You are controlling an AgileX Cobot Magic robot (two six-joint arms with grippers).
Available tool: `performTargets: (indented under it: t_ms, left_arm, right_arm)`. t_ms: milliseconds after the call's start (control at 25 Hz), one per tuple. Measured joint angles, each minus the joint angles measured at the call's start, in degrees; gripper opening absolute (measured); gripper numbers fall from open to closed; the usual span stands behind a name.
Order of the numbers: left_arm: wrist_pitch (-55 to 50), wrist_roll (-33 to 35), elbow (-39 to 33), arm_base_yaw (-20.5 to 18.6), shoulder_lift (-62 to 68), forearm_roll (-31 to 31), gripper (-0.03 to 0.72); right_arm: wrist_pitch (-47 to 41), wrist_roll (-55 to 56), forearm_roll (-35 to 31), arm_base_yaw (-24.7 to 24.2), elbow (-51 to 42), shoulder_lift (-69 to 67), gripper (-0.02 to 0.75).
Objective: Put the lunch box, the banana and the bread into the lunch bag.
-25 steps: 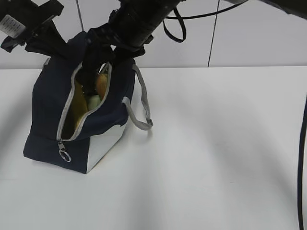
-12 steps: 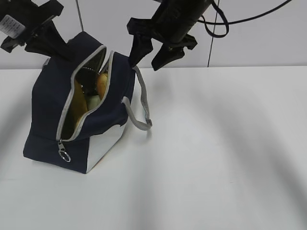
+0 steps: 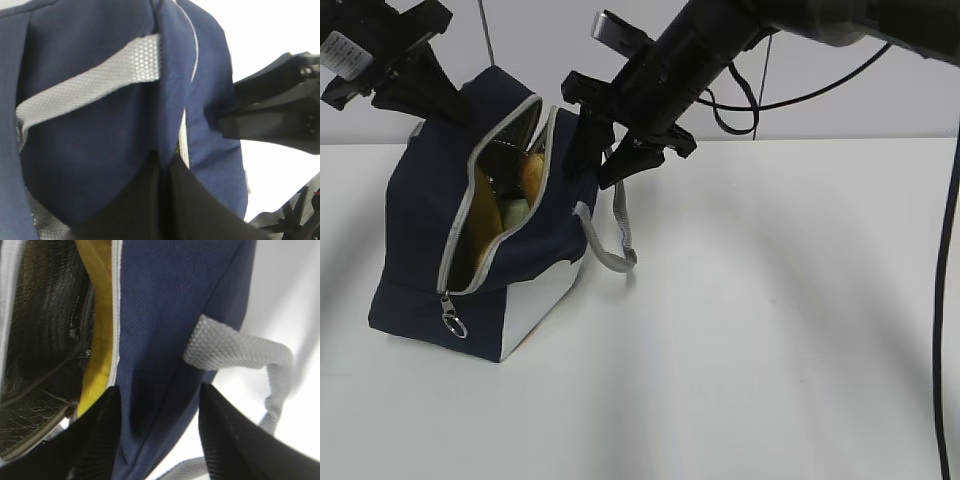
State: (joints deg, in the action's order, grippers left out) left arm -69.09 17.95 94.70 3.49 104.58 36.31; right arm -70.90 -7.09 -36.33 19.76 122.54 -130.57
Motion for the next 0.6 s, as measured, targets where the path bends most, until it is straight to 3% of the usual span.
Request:
performTargets:
  t_ms: [320,600]
  left_arm:
    - [-0.06,0.00,0.00,0.00,0.00,0.00,-0.003]
    - [-0.48,0.49,0.00,0.21,0.31,7.87,-0.003]
  right_arm:
    - [0.10,-0.72,-0.76,0.00,-0.02,-0.70,0.033]
    - [-0.15,-2.69,0.83,0.10,2.12,0.39,-0.005]
